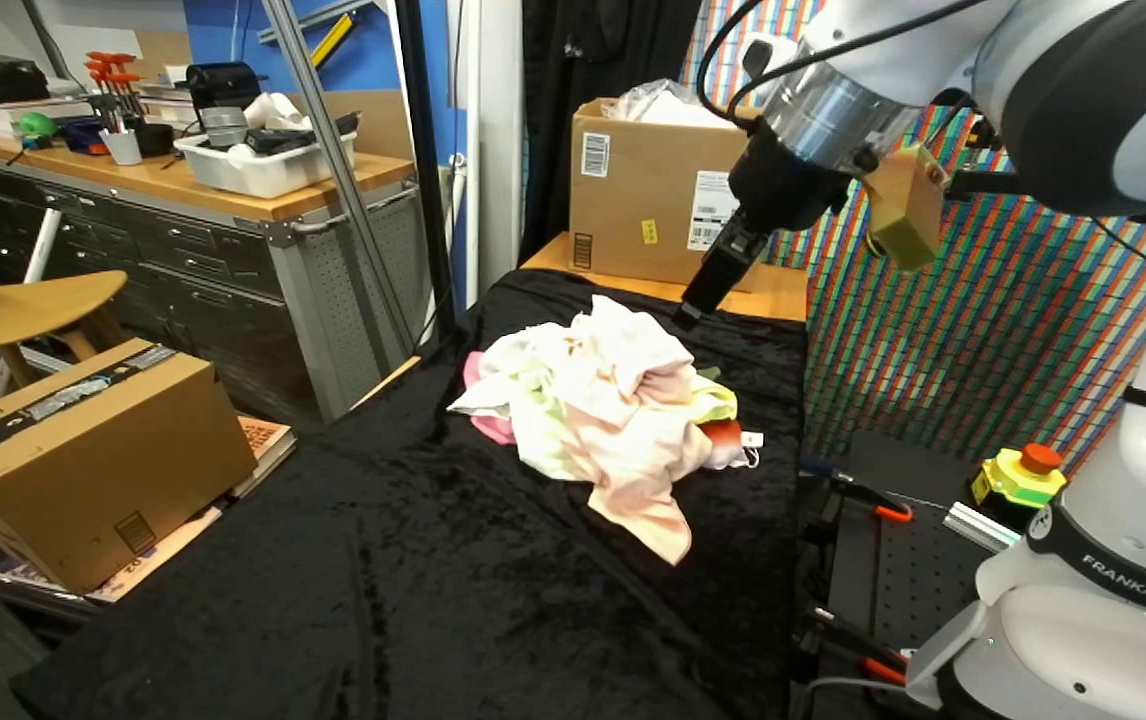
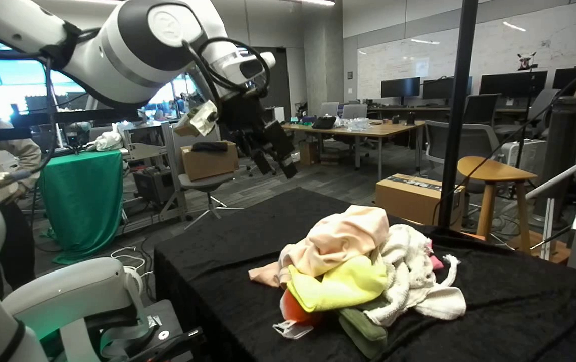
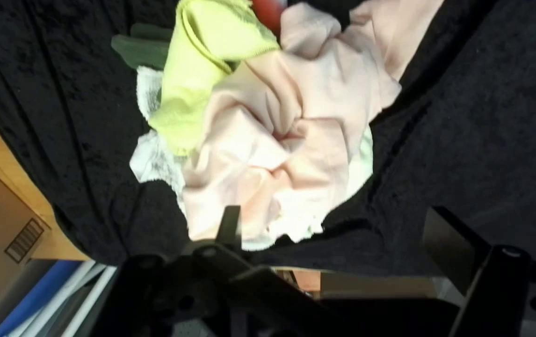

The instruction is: Gather all the items on the table in one place

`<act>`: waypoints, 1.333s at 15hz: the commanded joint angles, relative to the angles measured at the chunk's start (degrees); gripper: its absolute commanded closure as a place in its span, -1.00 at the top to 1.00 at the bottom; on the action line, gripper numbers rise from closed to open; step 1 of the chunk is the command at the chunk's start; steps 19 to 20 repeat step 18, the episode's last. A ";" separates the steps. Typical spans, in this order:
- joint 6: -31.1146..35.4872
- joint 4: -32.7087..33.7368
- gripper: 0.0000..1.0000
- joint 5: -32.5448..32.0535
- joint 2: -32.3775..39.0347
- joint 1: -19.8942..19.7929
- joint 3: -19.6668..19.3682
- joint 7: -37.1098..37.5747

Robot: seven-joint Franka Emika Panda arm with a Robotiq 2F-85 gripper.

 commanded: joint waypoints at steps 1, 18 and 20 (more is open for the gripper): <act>3.82 0.21 1.00 2.01 -6.34 -1.76 2.58 1.54; -27.00 0.75 1.00 7.46 -20.35 1.96 2.05 -7.31; -27.00 0.75 1.00 7.46 -20.35 1.96 2.05 -7.31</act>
